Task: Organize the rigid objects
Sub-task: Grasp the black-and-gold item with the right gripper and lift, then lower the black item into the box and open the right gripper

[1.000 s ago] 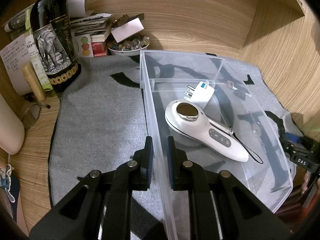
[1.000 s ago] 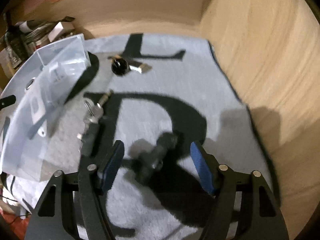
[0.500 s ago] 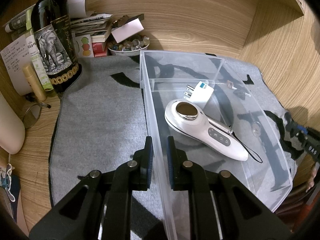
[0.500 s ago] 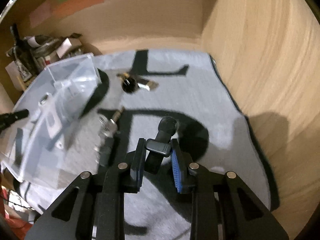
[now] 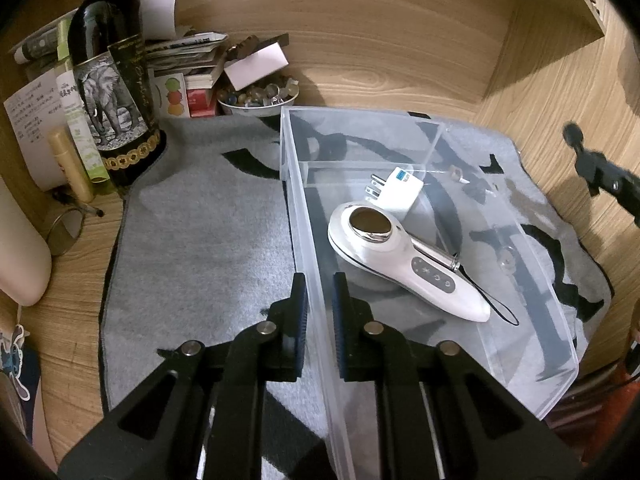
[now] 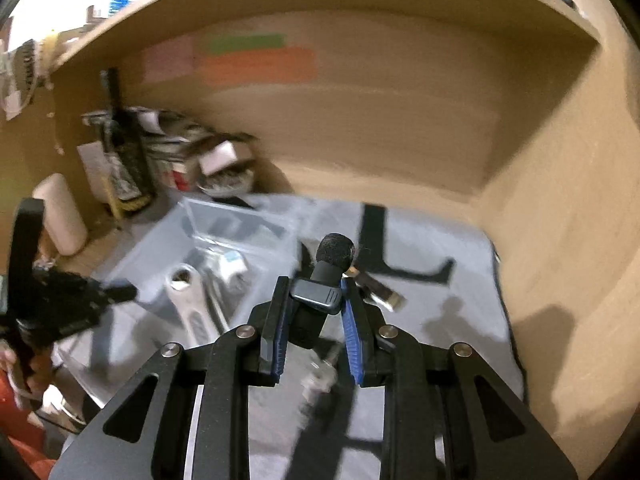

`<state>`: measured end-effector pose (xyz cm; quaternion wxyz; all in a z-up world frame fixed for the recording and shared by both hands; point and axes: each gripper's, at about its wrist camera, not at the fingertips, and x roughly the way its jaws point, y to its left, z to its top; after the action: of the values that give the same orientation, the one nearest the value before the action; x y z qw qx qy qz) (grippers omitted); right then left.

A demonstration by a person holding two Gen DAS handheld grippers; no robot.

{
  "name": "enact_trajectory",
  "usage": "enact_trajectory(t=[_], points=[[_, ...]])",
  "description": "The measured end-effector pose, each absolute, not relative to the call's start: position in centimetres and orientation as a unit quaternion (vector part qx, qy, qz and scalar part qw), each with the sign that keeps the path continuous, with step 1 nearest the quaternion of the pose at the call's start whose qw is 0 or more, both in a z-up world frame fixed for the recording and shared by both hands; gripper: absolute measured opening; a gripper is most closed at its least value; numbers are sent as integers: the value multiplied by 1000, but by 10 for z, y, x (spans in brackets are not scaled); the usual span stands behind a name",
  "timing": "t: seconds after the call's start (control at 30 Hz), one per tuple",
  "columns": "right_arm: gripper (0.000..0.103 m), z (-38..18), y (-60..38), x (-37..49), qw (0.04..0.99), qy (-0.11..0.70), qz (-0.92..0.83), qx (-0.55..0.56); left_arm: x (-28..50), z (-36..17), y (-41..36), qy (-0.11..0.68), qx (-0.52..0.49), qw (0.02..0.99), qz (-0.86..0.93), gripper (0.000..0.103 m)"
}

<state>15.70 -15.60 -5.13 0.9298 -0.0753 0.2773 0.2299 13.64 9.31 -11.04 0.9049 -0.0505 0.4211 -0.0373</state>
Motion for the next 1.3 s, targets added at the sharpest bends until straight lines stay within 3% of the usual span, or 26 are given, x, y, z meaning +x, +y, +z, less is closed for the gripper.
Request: enact_trajectory(t=[0.43, 1.17, 1.23, 1.3], points=[[22, -68, -82, 175, 896, 303, 294, -138, 134, -111, 95, 419, -59, 905, -38, 11], [22, -113, -45, 197, 850, 378, 303, -206, 134, -111, 95, 417, -60, 906, -39, 11], [25, -112, -45, 197, 850, 379, 302, -206, 134, -111, 95, 417, -60, 906, -40, 11], [34, -110, -47, 195, 851, 377, 303, -204, 134, -111, 95, 417, -60, 906, -40, 11]])
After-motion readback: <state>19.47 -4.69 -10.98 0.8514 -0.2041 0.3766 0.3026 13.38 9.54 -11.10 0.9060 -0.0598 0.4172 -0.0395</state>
